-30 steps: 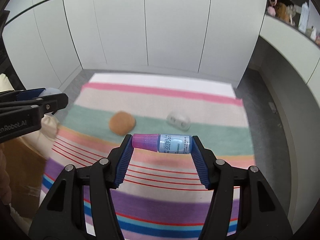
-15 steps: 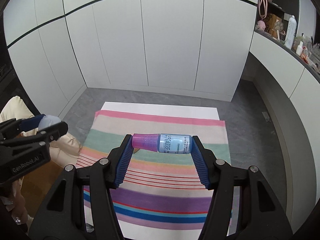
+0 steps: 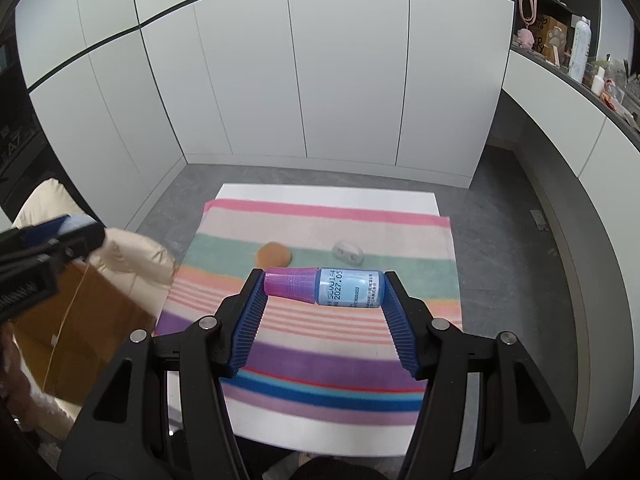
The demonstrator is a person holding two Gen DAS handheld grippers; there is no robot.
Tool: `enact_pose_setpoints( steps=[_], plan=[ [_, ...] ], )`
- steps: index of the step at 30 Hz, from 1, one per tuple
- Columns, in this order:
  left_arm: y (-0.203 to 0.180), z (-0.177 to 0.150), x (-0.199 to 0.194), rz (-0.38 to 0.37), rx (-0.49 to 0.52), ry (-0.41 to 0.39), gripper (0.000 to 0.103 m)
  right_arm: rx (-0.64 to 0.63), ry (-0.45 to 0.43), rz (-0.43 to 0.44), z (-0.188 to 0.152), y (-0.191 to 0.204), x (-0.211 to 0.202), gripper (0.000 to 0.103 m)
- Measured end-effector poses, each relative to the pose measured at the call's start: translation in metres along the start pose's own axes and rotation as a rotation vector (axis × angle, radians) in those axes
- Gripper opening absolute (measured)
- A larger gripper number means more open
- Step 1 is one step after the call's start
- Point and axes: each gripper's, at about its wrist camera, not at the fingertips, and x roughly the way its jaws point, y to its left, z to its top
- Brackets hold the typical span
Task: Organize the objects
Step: 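Lift the lens case and pink-blue tube and carry them over the cardboard box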
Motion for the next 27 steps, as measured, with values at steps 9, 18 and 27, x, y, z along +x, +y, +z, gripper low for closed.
enact_pose_setpoints(
  steps=[9, 18, 27],
  plan=[
    [0.004, -0.055, -0.031, 0.044, 0.029, 0.05, 0.059, -0.004, 0.043, -0.004, -0.05, -0.006, -0.028, 0.06],
    [0.003, -0.119, -0.064, 0.087, 0.09, 0.015, 0.059, 0.022, 0.098, -0.012, -0.106, -0.02, -0.042, 0.06],
    [0.013, -0.134, -0.059, 0.055, 0.053, 0.077, 0.059, 0.019, 0.149, 0.013, -0.134, -0.019, -0.047, 0.06]
  ],
)
